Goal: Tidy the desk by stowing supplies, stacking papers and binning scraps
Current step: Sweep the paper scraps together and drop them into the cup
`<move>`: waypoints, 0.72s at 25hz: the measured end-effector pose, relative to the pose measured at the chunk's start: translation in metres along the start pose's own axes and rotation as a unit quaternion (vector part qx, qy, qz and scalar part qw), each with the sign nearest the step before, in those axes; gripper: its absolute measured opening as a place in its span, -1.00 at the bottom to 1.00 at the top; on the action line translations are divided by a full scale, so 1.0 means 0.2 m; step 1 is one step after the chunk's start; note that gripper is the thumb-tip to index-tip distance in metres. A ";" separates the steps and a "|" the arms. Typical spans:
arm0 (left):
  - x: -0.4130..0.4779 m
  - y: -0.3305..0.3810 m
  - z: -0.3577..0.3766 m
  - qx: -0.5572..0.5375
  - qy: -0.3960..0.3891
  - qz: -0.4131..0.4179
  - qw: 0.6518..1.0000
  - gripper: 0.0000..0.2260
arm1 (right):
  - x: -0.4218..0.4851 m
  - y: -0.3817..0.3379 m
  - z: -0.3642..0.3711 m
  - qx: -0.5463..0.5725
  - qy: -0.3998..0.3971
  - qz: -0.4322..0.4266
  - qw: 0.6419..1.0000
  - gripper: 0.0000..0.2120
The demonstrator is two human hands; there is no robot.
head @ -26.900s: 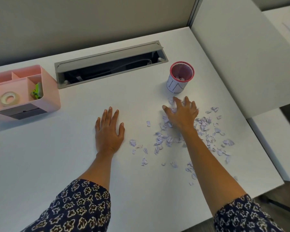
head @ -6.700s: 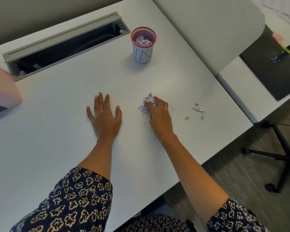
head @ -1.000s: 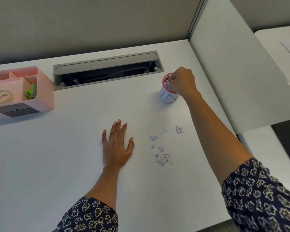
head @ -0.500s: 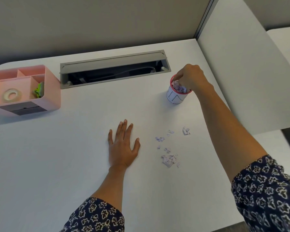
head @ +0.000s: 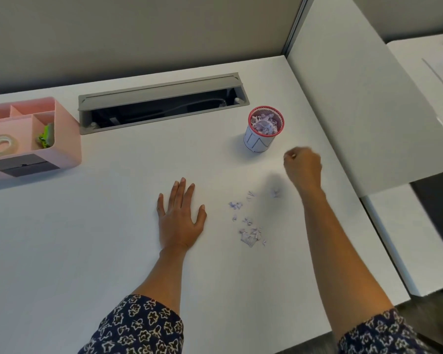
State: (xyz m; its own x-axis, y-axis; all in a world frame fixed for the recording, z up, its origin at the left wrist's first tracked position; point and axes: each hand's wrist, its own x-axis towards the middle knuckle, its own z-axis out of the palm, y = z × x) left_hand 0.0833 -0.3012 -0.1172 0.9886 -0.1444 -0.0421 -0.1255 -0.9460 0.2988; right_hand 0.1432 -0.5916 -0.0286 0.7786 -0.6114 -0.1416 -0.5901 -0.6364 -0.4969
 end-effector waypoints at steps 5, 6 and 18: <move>0.01 0.00 0.01 0.004 0.003 0.000 1.000 -0.47 | -0.35 0.18 0.31 -0.050 -0.098 -0.001 0.994 -0.51; 0.01 0.00 0.01 0.005 0.006 0.001 1.000 -0.47 | -0.41 0.16 0.35 -0.058 -0.101 -0.019 0.993 -0.48; -0.01 0.00 0.02 -0.008 0.025 0.009 1.000 -0.48 | -0.79 0.22 0.51 -0.174 -0.094 -0.343 0.918 -0.66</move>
State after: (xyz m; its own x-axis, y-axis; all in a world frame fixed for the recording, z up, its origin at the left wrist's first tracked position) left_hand 0.0814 -0.3019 -0.1210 0.9891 -0.1466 0.0121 -0.1429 -0.9386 0.3141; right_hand 0.0160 -0.4747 -0.1159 0.9963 0.0608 -0.0602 0.0458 -0.9733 -0.2249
